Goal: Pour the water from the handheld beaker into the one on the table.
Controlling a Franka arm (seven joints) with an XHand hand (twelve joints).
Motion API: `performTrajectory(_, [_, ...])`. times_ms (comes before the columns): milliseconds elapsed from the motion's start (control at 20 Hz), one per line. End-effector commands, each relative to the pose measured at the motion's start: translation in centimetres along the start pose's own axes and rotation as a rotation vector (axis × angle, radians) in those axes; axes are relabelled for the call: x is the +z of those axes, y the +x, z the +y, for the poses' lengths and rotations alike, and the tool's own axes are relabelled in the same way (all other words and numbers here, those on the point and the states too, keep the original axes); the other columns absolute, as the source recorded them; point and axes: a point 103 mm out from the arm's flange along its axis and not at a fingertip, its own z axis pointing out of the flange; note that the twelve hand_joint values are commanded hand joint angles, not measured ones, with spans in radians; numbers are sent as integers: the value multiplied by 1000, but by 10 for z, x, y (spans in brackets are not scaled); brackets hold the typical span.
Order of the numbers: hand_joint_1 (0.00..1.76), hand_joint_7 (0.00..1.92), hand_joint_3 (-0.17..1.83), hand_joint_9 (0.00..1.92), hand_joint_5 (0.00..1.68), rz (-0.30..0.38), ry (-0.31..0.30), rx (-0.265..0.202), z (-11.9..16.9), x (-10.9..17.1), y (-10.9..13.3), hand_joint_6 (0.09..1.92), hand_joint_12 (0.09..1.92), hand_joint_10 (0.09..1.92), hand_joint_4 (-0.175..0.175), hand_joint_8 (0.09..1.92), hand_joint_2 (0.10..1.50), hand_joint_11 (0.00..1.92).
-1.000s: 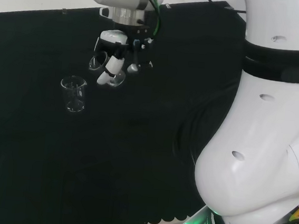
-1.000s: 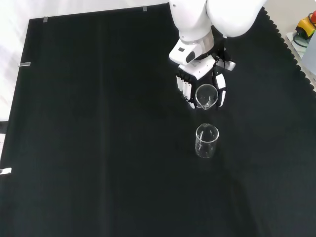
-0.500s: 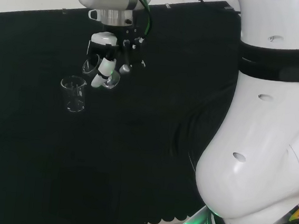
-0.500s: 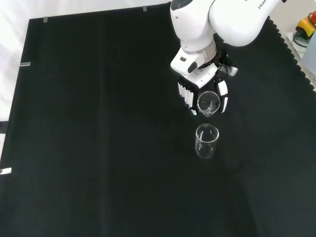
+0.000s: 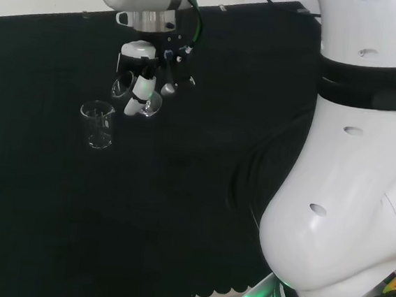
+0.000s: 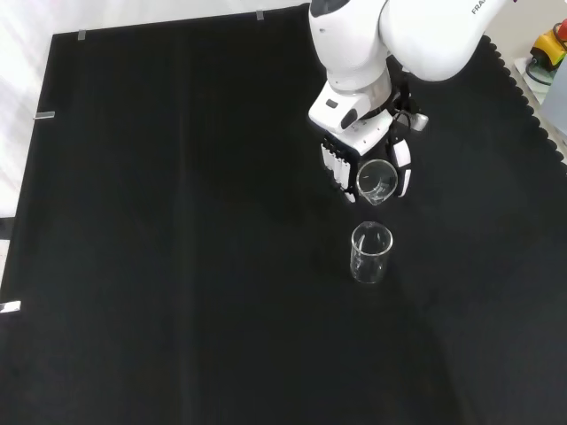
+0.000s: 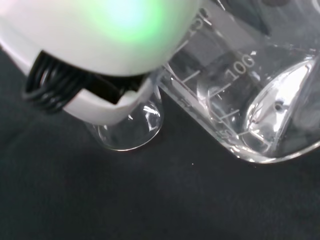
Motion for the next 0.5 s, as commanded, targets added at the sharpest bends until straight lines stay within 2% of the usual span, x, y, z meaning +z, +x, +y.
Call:
performTrajectory(50, [1439, 1434, 690, 1580, 1405, -34, 31, 12, 13, 4, 19, 397, 735, 87, -175, 500, 561, 1327])
performTrajectory(500, [1440, 1438, 691, 1581, 1407, -61, 60, 28, 15, 2, 22, 395, 731, 87, -175, 493, 560, 1328])
